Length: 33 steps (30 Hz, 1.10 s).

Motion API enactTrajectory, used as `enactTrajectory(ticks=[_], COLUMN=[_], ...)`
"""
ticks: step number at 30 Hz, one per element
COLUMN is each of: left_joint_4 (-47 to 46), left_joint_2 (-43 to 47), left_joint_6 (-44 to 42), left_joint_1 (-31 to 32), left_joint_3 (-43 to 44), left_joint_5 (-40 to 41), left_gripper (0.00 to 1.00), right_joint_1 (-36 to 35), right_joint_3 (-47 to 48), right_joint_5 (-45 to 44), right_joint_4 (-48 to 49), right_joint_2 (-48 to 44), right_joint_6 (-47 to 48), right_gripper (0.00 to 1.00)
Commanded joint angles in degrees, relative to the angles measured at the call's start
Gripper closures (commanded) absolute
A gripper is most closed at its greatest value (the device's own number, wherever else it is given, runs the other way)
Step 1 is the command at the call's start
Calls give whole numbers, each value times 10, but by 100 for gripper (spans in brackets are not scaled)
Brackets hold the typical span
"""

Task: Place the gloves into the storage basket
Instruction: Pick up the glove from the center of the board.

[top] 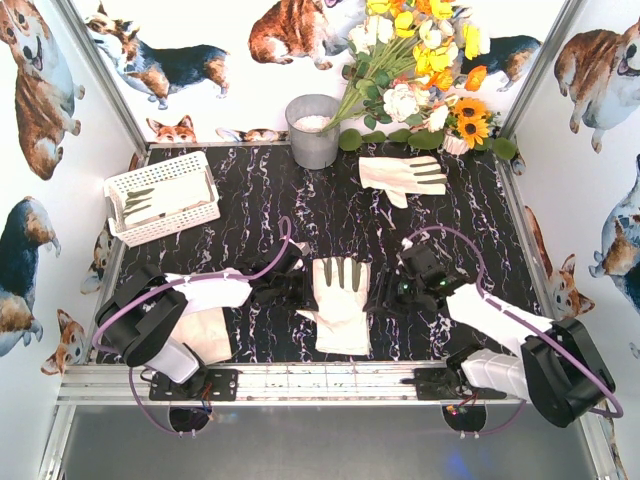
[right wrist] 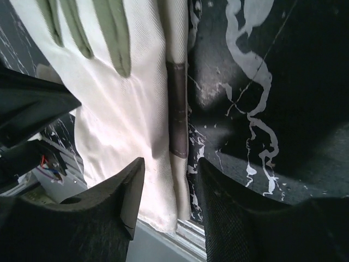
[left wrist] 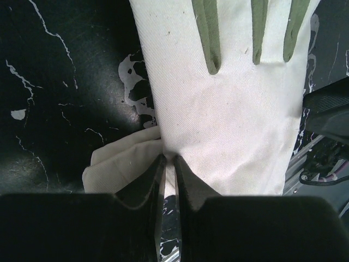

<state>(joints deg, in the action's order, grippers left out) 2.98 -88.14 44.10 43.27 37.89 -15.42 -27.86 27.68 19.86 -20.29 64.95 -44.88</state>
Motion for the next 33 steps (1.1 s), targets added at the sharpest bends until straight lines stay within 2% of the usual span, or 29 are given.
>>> enactTrajectory(ticks=[1,11,18,21,26,27,29,33], left_joint_4=[16,5,-2,-3,1,1,5,8], left_joint_2=[-16,-15,-13,-9,9,15,33,80], left_joint_6=[-8,0,5,7,9,10,8,1], left_joint_1=[2,2,7,8,8,8,8,4], left_joint_3=[-18,-24,-26,-28,-30,-31,-30,-30], left_joint_5=[16,14,9,11,20,23,30,39], left_gripper=[93,94,93,93,93,92,85,66], right_joint_1=[6,12,12,12,12,12,12,13], right_joint_3=[-12,-9,-10,-10,-13,-14,-13,9], right_joint_5=[67,109,132,140,143,145,151,161], right_joint_4=[69,95,125,135,141,144,145,105], right_joint_2=[19,98,130,136,118,112,100,78], right_joint_6=[-15,-20,-22,-22,-17,-15,-9,35], right_gripper=[54,54,58,68,95,100,100,100])
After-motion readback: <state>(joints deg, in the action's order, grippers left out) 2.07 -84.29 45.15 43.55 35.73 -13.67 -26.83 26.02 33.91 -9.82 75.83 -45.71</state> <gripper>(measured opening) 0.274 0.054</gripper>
